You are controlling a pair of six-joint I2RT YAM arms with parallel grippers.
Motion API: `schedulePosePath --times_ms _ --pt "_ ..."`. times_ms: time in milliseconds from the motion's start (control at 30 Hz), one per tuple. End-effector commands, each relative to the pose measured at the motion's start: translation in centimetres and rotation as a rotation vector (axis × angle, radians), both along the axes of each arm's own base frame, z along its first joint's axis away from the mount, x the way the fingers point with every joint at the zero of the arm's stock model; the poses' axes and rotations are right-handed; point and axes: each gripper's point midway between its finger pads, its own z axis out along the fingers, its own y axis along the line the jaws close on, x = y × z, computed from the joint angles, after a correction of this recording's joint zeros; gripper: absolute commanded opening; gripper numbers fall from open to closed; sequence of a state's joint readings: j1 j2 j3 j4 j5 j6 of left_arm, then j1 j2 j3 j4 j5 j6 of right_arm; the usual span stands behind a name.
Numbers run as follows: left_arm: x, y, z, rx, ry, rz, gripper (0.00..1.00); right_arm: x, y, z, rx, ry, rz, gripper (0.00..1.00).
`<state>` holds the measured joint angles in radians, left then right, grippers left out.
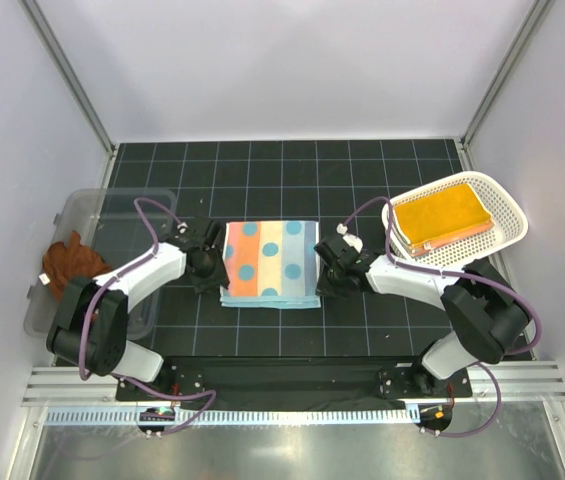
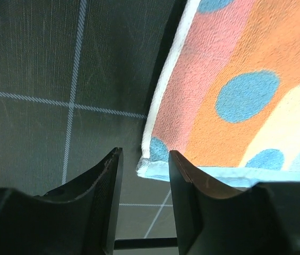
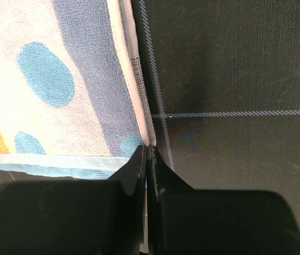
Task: Fold and stack the towels
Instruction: Fold the towel
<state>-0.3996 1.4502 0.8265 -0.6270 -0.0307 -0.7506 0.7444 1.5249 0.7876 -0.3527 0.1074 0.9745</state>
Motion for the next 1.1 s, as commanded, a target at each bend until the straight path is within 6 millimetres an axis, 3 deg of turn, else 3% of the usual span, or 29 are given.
schedulePosePath --times_ms 0,133,333,533,700,800,900,1000,1067 --pt "-0.4 -0.4 -0.4 -0.035 -0.009 0.002 0.44 1.0 0.9 1.3 0.019 -0.048 0.004 0.01" --pt "-1.2 -1.2 -1.8 -0.084 0.027 -0.003 0.37 1.0 0.8 1.4 0.017 -0.051 0.007 0.01" --pt "-1.3 -1.2 -2.1 -0.090 0.035 0.020 0.26 0.8 0.7 1.3 0.010 -0.051 0.008 0.01" --pt "-1.0 -0.6 -1.0 -0.055 0.012 0.024 0.00 0.8 0.5 1.6 0.000 -0.054 0.015 0.01" --pt "0.0 -0.3 0.4 -0.026 -0.015 0.012 0.00 1.4 0.8 2.6 -0.009 -0.072 0.030 0.01" --pt "0.2 -0.4 0.8 -0.026 -0.018 0.009 0.09 1.5 1.0 2.6 -0.008 -0.064 0.037 0.01" --pt "0.0 -0.4 0.8 -0.031 -0.016 0.006 0.00 1.4 1.1 2.4 -0.009 -0.057 0.038 0.01" --pt "0.1 -0.5 0.8 -0.034 -0.018 0.003 0.00 1.4 1.1 2.3 -0.012 -0.055 0.041 0.07" --pt "0.1 -0.6 0.7 -0.039 -0.014 0.006 0.00 1.5 1.1 2.2 -0.014 -0.055 0.042 0.03"
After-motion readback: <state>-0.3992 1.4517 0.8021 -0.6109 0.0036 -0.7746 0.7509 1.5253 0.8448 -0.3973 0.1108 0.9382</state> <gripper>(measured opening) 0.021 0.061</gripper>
